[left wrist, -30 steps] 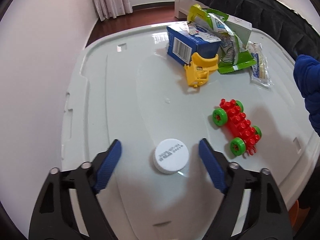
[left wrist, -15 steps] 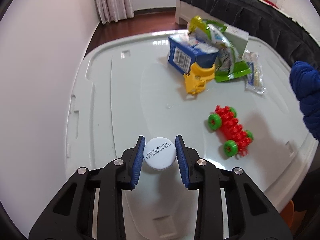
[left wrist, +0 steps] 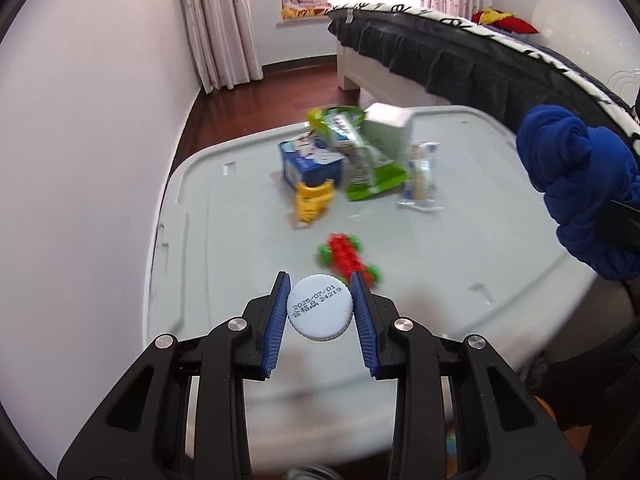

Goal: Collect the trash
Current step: 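Grasp the white bottle cap with the left tool while the right tool holds the blue cloth, then carry the cap and cloth over the orange bucket and open both tools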

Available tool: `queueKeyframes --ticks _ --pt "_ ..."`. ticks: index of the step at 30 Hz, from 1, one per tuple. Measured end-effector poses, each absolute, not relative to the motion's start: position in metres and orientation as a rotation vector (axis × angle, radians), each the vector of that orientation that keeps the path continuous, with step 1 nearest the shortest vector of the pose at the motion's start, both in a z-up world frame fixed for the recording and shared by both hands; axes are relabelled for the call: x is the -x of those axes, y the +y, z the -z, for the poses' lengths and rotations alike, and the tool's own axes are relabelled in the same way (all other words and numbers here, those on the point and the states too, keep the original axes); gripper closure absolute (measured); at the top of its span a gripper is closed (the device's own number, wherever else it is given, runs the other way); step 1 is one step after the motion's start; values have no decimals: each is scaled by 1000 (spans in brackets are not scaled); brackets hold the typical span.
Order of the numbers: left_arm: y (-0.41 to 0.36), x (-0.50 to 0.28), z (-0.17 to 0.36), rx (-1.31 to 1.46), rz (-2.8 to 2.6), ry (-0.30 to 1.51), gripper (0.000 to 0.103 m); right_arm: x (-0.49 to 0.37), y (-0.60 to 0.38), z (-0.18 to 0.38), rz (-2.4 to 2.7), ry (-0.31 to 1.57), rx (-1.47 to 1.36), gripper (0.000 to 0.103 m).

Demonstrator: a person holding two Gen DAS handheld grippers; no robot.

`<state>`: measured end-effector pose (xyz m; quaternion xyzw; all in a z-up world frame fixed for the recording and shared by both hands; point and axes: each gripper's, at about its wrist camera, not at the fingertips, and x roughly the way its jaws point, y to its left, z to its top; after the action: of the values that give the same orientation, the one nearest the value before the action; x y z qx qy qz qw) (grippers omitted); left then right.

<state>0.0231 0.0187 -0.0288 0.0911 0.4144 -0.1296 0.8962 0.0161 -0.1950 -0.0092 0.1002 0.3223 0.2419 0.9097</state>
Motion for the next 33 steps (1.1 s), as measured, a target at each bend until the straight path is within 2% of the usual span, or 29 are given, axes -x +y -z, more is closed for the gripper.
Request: queueKeyframes --ticks 4,10,18,26,33 --pt "-2 18 30 -135 277 882 72 33 -204 -1 -520 661 -151 56" --pt "-35 81 47 -127 301 908 72 97 -215 11 -516 730 -114 56" --pt "-53 141 81 -87 336 1012 72 156 -223 69 -526 880 -183 56" --pt "-60 169 118 -140 276 1071 72 147 -229 97 -538 962 -268 56" --pt "-49 166 116 -96 249 1065 72 147 -219 99 -557 977 -230 56"
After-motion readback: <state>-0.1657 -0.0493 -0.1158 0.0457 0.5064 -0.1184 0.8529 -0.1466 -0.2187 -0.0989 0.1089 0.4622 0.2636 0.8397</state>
